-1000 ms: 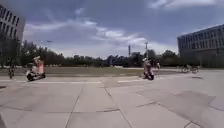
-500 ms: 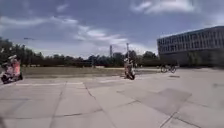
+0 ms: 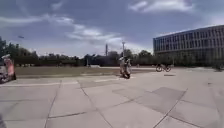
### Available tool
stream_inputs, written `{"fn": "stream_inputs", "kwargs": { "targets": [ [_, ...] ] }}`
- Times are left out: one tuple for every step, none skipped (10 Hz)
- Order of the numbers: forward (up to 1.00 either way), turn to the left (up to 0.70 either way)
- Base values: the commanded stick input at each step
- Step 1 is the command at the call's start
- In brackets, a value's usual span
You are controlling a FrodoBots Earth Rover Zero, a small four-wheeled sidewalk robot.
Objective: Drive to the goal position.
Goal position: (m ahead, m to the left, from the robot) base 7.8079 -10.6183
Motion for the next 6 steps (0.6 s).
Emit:
{"fn": "stream_inputs", "kwargs": {
  "targets": [
    [0.00, 0.00],
    [0.00, -0.02],
    [0.00, -0.06],
    [0.00, -0.09],
    [0.00, -0.41],
    [0.00, -0.60]
  ]
}}
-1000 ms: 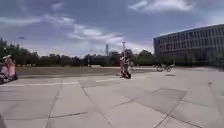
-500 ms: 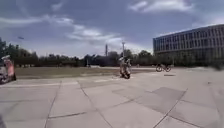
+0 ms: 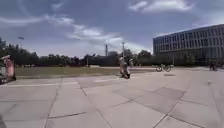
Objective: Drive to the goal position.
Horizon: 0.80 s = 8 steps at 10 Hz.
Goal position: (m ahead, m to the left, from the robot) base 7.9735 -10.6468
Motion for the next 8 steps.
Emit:
{"fn": "stream_inputs", "kwargs": {
  "targets": [
    [0.00, -0.60],
    [0.00, -0.60],
    [0.00, -0.60],
    [0.00, -0.60],
    [0.00, -0.60],
    [0.00, -0.60],
    [0.00, -0.60],
    [0.00, -0.60]
  ]
}}
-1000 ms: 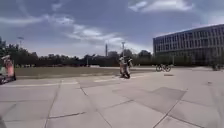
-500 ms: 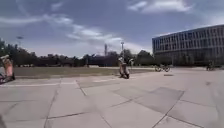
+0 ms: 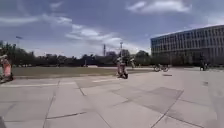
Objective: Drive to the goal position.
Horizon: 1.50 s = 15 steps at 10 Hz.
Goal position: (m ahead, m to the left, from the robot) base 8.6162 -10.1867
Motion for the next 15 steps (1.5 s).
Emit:
{"fn": "stream_inputs", "kwargs": {
  "targets": [
    [0.00, -0.60],
    [0.00, -0.60],
    [0.00, -0.58],
    [0.00, -0.30],
    [0.00, 0.03],
    [0.00, 0.00],
    [0.32, 0.00],
    [0.60, 0.00],
    [0.60, 0.00],
    [0.60, 0.00],
    [0.60, 0.00],
    [0.58, 0.00],
    [0.57, 0.00],
    [0.56, 0.00],
    [0.56, 0.00]
  ]
}}
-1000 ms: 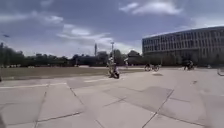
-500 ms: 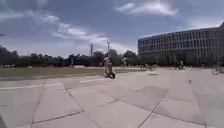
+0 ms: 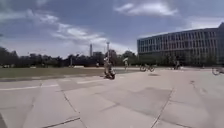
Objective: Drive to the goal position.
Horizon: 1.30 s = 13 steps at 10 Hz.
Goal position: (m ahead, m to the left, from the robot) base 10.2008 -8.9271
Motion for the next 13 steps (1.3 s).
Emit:
{"fn": "stream_inputs", "kwargs": {
  "targets": [
    [0.56, -0.04],
    [0.56, -0.10],
    [0.56, -0.14],
    [0.56, -0.14],
    [0.56, -0.14],
    [0.56, -0.14],
    [0.56, -0.14],
    [0.56, -0.14],
    [0.56, -0.14],
    [0.56, -0.14],
    [0.56, -0.14],
    [0.56, -0.14],
    [0.56, -0.14]
  ]
}}
